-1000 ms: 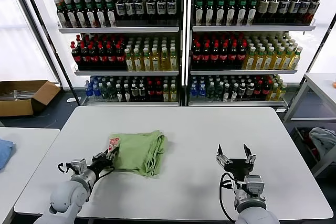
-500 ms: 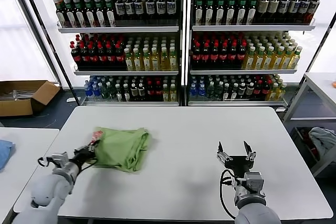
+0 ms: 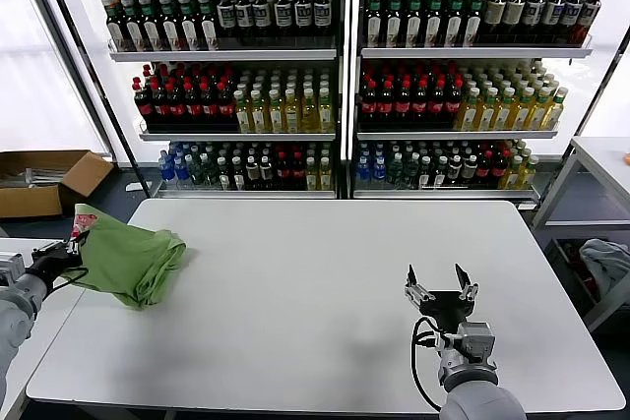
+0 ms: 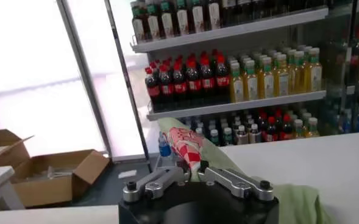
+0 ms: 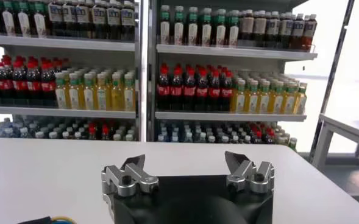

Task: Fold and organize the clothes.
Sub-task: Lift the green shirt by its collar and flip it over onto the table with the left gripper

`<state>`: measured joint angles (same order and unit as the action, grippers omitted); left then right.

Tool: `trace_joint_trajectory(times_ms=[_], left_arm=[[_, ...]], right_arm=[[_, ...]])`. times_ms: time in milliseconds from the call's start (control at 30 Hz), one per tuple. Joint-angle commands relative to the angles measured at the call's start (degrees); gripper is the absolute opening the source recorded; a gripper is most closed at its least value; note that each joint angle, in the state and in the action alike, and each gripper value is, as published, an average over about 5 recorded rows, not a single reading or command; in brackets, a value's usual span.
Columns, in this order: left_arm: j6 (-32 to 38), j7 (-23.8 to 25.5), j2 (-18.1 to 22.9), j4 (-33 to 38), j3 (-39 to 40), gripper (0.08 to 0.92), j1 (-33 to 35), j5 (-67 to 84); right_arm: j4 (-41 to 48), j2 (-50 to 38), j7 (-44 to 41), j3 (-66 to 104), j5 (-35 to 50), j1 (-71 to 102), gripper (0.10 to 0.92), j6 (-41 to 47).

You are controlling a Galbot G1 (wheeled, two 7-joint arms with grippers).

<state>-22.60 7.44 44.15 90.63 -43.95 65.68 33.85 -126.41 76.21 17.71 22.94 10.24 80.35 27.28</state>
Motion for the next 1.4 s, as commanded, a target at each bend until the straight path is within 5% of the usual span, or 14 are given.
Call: trace_joint_trajectory(times_ms=[33, 433, 633, 800, 1167, 1400], left_arm=[[-0.74, -0.63, 3.90, 8.76, 1.80, 0.111, 1.16, -0.71], [-8.85, -9.60, 18.66, 35.60, 21.32, 0.111, 0.40, -5.05], [-9.10, -8.43, 25.69, 29.30, 36.04, 0.111, -0.57, -15.03], [-8.28, -8.01, 27.48, 20.77, 37.45, 0.111, -2.44, -15.86], [-5.36, -8.92, 30.90, 17.36, 39.76, 0.124, -6.86, -6.88], [-1.55, -13.49, 35.68, 14.41, 41.92, 0.298, -10.42, 0.49]], right_arm=[[-0.35, -0.26, 0.03, 1.03, 0.01, 1.56, 0.823, -0.25], [-0.99, 0.21, 0.32, 3.06, -1.32, 4.94, 0.823, -0.64], [-1.20, 1.68, 0.35, 2.91, -3.48, 6.54, 0.823, -1.06], [-2.18, 2.50, 0.38, 2.60, -4.42, 6.99, 0.823, -0.82], [-0.39, 3.84, 0.48, 1.09, -6.61, 6.05, 0.823, -0.55], [1.10, 4.12, 0.99, 0.45, -6.22, 5.16, 0.823, -0.05]])
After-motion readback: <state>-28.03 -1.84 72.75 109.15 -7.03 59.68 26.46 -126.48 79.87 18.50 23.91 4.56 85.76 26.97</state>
